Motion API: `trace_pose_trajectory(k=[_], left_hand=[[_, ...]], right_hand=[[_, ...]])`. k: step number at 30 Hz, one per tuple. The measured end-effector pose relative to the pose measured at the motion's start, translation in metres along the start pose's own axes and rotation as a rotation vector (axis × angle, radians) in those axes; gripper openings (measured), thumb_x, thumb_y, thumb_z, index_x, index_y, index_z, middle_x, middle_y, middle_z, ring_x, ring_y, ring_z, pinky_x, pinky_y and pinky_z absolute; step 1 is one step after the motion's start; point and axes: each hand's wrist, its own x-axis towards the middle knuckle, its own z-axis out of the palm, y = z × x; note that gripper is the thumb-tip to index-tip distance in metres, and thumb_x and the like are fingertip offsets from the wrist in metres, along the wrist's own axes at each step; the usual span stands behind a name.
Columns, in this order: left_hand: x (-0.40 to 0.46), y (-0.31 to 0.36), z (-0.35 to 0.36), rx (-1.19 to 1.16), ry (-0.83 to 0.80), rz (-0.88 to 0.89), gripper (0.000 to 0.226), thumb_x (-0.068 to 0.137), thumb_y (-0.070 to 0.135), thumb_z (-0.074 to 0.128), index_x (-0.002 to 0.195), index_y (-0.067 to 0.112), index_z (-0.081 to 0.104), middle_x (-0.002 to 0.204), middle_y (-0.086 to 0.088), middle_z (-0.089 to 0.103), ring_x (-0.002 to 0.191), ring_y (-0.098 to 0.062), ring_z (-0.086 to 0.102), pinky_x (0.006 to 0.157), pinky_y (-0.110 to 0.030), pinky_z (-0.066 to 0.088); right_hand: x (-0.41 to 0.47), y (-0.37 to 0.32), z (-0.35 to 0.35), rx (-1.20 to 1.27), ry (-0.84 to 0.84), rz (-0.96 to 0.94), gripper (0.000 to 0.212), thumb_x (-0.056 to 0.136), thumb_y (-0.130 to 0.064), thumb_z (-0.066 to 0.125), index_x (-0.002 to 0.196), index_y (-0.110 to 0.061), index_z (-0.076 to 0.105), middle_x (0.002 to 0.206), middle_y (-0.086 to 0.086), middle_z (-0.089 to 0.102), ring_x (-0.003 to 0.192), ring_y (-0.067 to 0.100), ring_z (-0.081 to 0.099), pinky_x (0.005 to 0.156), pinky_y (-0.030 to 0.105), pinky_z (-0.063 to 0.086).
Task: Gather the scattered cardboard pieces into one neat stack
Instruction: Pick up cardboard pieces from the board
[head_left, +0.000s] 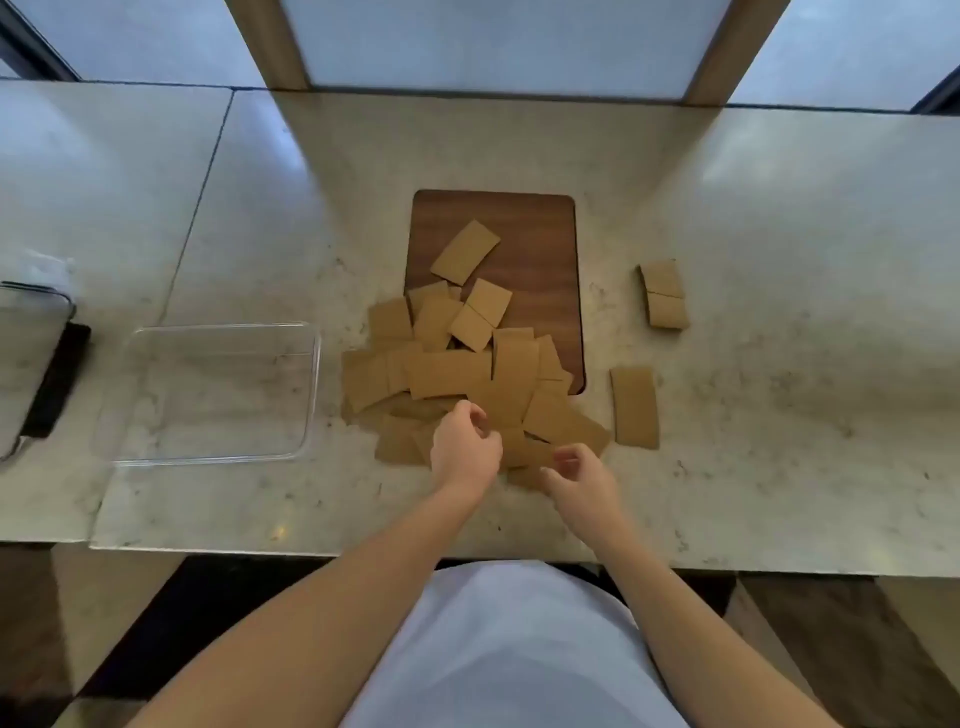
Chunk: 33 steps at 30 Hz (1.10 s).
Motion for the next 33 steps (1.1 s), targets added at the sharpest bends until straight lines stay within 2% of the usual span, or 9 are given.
trace_pose_trajectory(k=[7,14,18,21,24,26,29,31,33], left_hand=[[-0.002,0.023,0.03,0.136,0.116,-0.308,0.085,0.081,0.045,0.083,0.143,0.01,0.037,0.149,-0.015,0.045,0.135,-0.037,0.045,0.103,-0.05,0.047],[-0.006,0.024,0.049,0.334,0.195,-0.265,0.084,0.078,0.045,0.084,0.139,0.009,0.039,0.147,-0.015,0.046,0.134,-0.036,0.043,0.106,-0.047,0.042],[-0.01,0.017,0.042,0.361,0.186,-0.085,0.073,0.074,0.043,0.084,0.128,0.012,0.046,0.137,-0.01,0.05,0.129,-0.033,0.044,0.106,-0.045,0.037],[-0.022,0.007,0.027,0.413,0.11,0.214,0.07,0.075,0.041,0.082,0.131,0.017,0.048,0.13,-0.003,0.047,0.123,-0.026,0.041,0.105,-0.042,0.032],[-0.03,-0.003,0.005,0.463,-0.005,0.517,0.063,0.074,0.044,0.075,0.127,0.018,0.052,0.119,0.001,0.046,0.109,-0.018,0.035,0.098,-0.04,0.035],[-0.032,-0.006,-0.011,0.441,-0.067,0.561,0.063,0.072,0.048,0.069,0.126,0.019,0.054,0.116,0.004,0.045,0.105,-0.014,0.032,0.094,-0.039,0.037],[-0.032,-0.008,-0.028,0.142,-0.077,0.377,0.072,0.074,0.046,0.078,0.135,0.023,0.05,0.12,0.005,0.048,0.108,-0.015,0.044,0.091,-0.031,0.043],[-0.032,-0.005,-0.033,-0.291,-0.123,0.047,0.078,0.077,0.041,0.087,0.14,0.022,0.044,0.128,-0.001,0.055,0.114,-0.018,0.058,0.092,-0.032,0.052],[-0.03,-0.005,-0.036,-0.764,-0.233,-0.247,0.073,0.085,0.035,0.082,0.143,0.01,0.046,0.131,-0.021,0.064,0.109,-0.03,0.069,0.089,-0.04,0.059]], right_hand=[[0.019,-0.003,-0.019,-0.077,0.01,-0.114,0.022,0.093,-0.024,0.062,0.115,-0.023,0.057,0.106,-0.006,0.058,0.092,0.01,0.054,0.063,0.014,0.036],[0.03,0.006,-0.026,-0.032,-0.043,-0.113,0.021,0.093,-0.026,0.062,0.112,-0.027,0.053,0.111,-0.006,0.059,0.091,0.006,0.053,0.063,0.013,0.035],[0.03,-0.001,-0.03,0.024,-0.066,-0.101,0.031,0.095,-0.032,0.064,0.123,-0.021,0.057,0.112,-0.006,0.061,0.096,0.009,0.058,0.067,0.017,0.041],[0.027,-0.018,-0.037,0.176,-0.107,-0.052,0.05,0.094,-0.046,0.066,0.135,-0.021,0.054,0.117,-0.005,0.064,0.094,0.011,0.068,0.073,0.026,0.057],[0.029,-0.035,-0.044,0.184,-0.213,-0.083,0.045,0.095,-0.044,0.068,0.133,-0.022,0.058,0.117,0.0,0.069,0.065,0.008,0.072,0.059,0.023,0.058],[0.027,-0.04,-0.044,0.172,-0.269,-0.092,0.035,0.097,-0.036,0.068,0.127,-0.019,0.063,0.112,0.005,0.072,0.053,0.006,0.067,0.047,0.019,0.051],[0.019,-0.043,-0.039,0.374,-0.271,0.013,0.012,0.098,-0.026,0.065,0.103,-0.015,0.064,0.095,0.005,0.072,0.055,0.008,0.068,0.042,0.02,0.044],[0.014,-0.046,-0.037,0.603,-0.272,0.18,0.008,0.099,-0.019,0.062,0.098,-0.011,0.059,0.088,0.006,0.074,0.062,0.012,0.073,0.041,0.022,0.047],[0.009,-0.05,-0.03,0.796,-0.326,0.301,0.006,0.1,-0.012,0.059,0.099,-0.008,0.056,0.08,0.007,0.076,0.067,0.019,0.076,0.042,0.024,0.051]])
